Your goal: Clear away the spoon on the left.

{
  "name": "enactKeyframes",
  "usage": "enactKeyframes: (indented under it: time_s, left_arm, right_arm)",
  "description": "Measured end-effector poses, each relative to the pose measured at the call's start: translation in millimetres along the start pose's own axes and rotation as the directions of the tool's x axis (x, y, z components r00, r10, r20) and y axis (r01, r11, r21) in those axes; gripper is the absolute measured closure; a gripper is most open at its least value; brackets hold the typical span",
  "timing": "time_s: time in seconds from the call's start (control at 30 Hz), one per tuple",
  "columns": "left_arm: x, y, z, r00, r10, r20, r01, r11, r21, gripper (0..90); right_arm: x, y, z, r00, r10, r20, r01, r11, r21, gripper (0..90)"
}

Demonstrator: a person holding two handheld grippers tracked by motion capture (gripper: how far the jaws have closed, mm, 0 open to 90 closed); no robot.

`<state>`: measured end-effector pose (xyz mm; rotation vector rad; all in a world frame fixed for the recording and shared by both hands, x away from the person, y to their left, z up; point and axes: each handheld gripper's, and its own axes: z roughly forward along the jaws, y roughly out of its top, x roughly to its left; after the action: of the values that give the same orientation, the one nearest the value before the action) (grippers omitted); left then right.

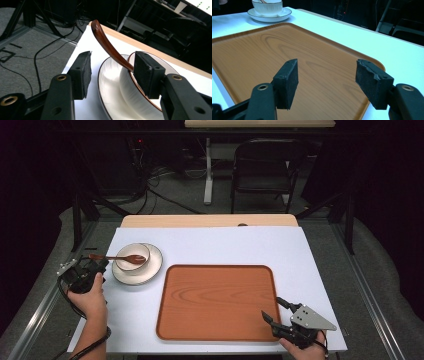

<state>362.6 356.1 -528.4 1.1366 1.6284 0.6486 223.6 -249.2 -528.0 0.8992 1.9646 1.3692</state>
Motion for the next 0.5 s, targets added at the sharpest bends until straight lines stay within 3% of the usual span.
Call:
enactKeyframes:
  time_s: [0.17,0.33,0.5]
  left_arm:
    - [0.2,0.7,6.3,0.9997,-0.022,0.01,0.022,0.9997,-0.009,50.6]
    - [0.3,1.5,14.1,0.9964,-0.084,0.005,0.084,0.9961,-0.027,53.9]
    - [0.5,1.3,16.4,0.9954,-0.096,0.001,0.096,0.9948,-0.034,60.4]
  right_arm:
    - [0.0,-0.3,-0.4,1.0,0.002,-0.001,-0.002,1.0,0.0,34.5]
    - [-0.2,-1.1,-0.8,1.0,-0.001,-0.001,0.001,1.0,0.003,34.5]
    - [-0.1,-1.1,-1.2,1.0,0.006,-0.002,-0.006,1.0,0.003,34.5]
